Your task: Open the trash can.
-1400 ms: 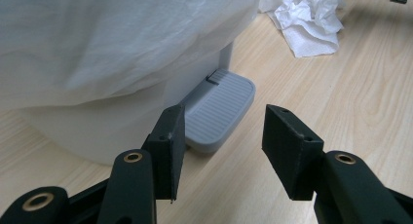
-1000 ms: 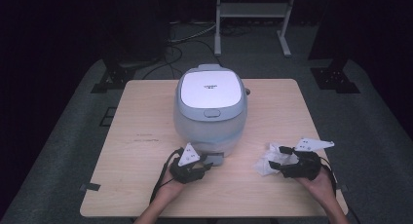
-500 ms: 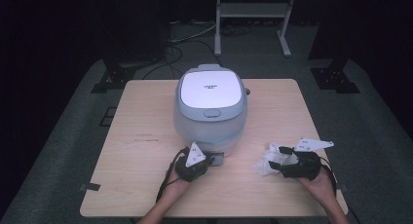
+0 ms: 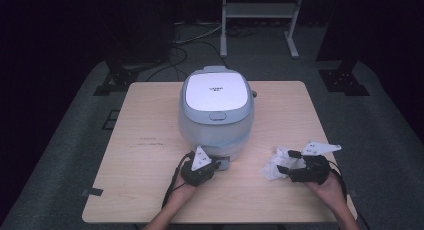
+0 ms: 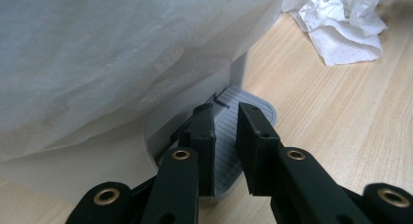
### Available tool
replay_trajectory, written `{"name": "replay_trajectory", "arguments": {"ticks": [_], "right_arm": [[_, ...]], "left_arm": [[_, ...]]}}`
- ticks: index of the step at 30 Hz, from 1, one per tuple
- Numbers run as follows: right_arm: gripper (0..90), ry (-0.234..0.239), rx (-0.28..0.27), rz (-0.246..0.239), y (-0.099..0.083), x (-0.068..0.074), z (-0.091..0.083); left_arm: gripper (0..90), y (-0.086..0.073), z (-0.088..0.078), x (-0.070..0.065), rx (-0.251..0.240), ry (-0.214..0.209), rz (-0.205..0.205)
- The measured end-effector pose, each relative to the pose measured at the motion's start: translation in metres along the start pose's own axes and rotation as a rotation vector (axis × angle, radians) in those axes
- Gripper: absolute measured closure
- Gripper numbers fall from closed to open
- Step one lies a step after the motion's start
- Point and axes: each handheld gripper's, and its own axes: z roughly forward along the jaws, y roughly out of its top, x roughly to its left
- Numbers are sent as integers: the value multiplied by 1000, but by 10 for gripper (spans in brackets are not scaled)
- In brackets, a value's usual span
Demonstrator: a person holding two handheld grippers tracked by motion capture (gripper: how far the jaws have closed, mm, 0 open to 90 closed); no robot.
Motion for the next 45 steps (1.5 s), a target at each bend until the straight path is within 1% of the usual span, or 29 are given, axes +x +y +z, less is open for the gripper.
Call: {"name": "replay_trajectory", "arguments": {"ticks": [1,2,3,4,5,8,10,12,16,19,21,23,25,27,29,31,33,34,35,36,37,38,39,41,44,45], "right_arm": [[248,-5,-2,1,0,0,-1],[248,-15,-3,3,0,-1,-1],[248,-35,0,2,0,-2,-2],[248,-53,9,-2,0,-2,-3],[248,-59,10,1,0,-3,-3],[249,-67,10,14,-1,-6,-5],[249,-75,19,19,-2,-8,-5],[249,-83,36,15,-3,-8,-3],[249,-81,59,3,-4,-7,0],[250,-84,80,-8,-4,-6,3],[283,-80,91,-14,-4,-5,5],[295,-80,105,-14,-5,-5,7],[303,-81,112,-11,-6,-6,8],[323,-79,138,-4,-8,-7,12],[354,-78,149,-7,-9,-9,14],[432,-87,160,-10,-11,-10,15],[499,-94,168,-3,-12,-11,16],[499,-94,168,-3,-12,-11,16],[590,-100,183,-5,-12,-11,17],[590,-100,183,-5,-12,-11,17],[648,-100,184,1,-12,-12,16],[665,-101,184,2,-13,-12,16],[673,-100,182,4,-13,-13,15],[733,-82,175,18,-12,-14,13],[791,-66,171,26,-12,-14,11],[792,-59,168,25,-11,-14,10]], "left_arm": [[775,0,0,0,0,0,0],[775,0,1,1,8,-8,-23],[774,1,1,2,18,-8,-23],[774,2,1,1,24,-6,-15],[774,3,2,1,27,-2,-13],[776,4,2,0,40,2,-13],[785,3,3,-1,44,16,6],[796,2,4,-3,44,21,10],[797,3,6,-4,66,24,17],[798,3,8,-6,81,35,38],[797,2,9,-6,92,38,48],[796,1,10,-7,99,44,54],[796,1,11,-8,101,45,53],[797,1,11,-5,102,31,23],[797,1,11,-3,103,23,17],[796,1,11,-3,103,22,18],[795,0,11,-4,101,27,17],[795,0,11,-4,100,27,15],[792,0,11,-4,101,26,17],[791,0,11,-4,101,26,17],[791,1,11,-3,103,24,22],[791,1,11,-3,103,22,23],[791,1,11,-3,105,20,24],[791,1,11,-2,105,18,26],[783,1,11,-1,104,14,20],[782,1,11,-1,103,13,17]]}}
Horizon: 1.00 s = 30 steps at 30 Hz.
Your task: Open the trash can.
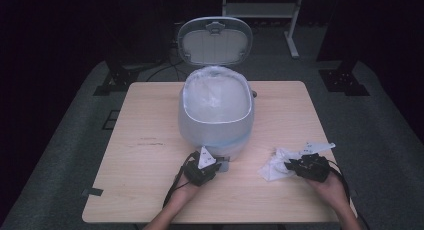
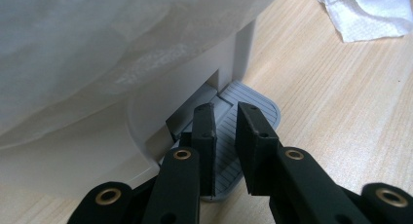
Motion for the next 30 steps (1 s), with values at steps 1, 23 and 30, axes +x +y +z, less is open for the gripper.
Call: {"name": "replay_trajectory", "arguments": {"ticks": [1,23,30], "right_arm": [[792,9,-7,7,0,0,-1],[814,126,-171,103,9,-7,-33],[823,149,-191,109,17,-7,-40]], "left_arm": [[781,0,0,0,0,0,-1],[776,-1,0,0,-8,-4,-6],[774,-1,0,0,-10,-5,-10]]}}
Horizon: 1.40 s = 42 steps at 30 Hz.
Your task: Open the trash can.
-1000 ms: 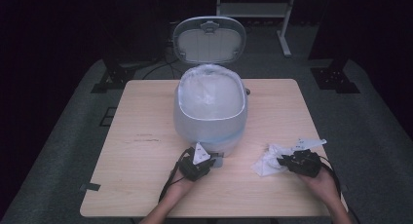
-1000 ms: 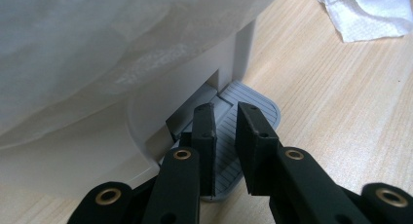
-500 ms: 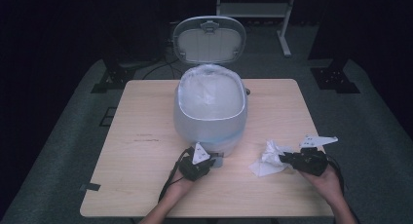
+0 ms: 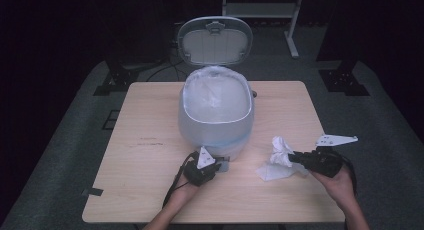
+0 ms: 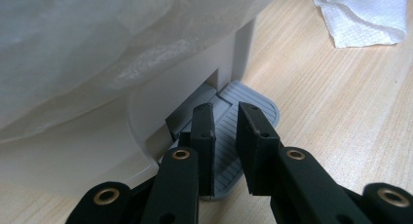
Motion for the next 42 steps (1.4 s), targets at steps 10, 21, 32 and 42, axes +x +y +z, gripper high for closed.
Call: {"name": "replay_trajectory", "arguments": {"ticks": [10,21,32,42], "right_arm": [[824,20,24,-17,21,6,-13],[829,42,18,-34,41,14,-21],[831,62,-1,-50,59,18,-32],[830,77,-10,-59,73,23,-41]], "left_arm": [[772,0,0,0,1,0,0],[773,-1,-1,0,0,1,2],[773,-1,-1,0,-4,-3,1],[772,-2,-1,1,-5,-7,1]]}}
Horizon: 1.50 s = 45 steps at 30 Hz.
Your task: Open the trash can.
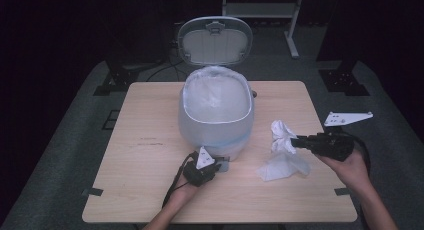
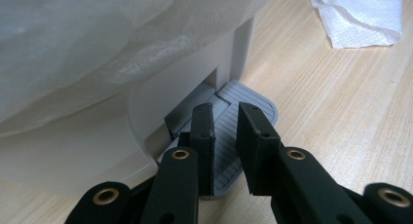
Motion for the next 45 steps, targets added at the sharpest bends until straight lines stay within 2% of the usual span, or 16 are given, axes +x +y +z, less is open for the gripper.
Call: {"name": "replay_trajectory", "arguments": {"ticks": [9,21,31,39,45], "right_arm": [[834,9,-10,-23,17,6,-5],[834,11,-22,-49,39,12,-16],[834,19,-53,-49,50,13,-25],[834,12,-71,-81,68,18,-37],[834,13,-70,-93,76,21,-39]], "left_arm": [[772,-2,1,-1,-23,-2,-19],[772,-4,0,-1,-32,-1,-15],[772,-3,0,-1,-26,5,-8],[772,-3,0,-2,-28,11,-4],[771,-3,0,-2,-29,11,-3]]}}
